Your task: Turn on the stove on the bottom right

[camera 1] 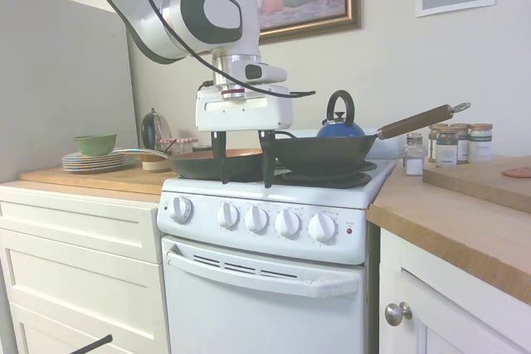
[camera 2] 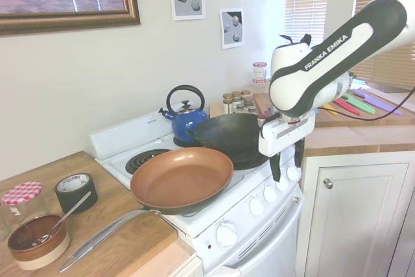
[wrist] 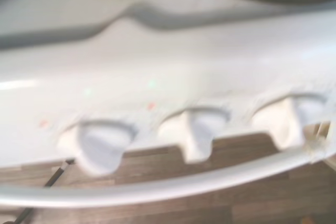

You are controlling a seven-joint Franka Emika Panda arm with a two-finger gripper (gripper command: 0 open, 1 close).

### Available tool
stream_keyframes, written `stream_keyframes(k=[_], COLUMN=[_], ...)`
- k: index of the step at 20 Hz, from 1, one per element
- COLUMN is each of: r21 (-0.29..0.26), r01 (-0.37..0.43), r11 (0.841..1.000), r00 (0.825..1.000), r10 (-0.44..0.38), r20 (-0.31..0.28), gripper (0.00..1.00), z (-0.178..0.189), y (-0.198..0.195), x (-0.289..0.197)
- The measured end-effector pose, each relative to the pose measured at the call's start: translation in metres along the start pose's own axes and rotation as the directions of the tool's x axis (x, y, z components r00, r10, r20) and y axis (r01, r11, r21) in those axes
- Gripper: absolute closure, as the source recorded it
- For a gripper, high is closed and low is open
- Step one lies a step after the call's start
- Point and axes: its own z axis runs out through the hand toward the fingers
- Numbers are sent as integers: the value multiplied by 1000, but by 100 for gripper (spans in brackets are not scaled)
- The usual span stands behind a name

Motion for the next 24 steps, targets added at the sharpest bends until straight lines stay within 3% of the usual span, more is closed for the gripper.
stream_keyframes(k=[11, 24], r21=[-13, -42], r01=[-19, -18], r11=[1000, 999], r00=[1000, 997], r10=[19, 15], r20=[-9, -75], gripper=[100, 100], z=[3, 18], y=[8, 18], x=[17, 33])
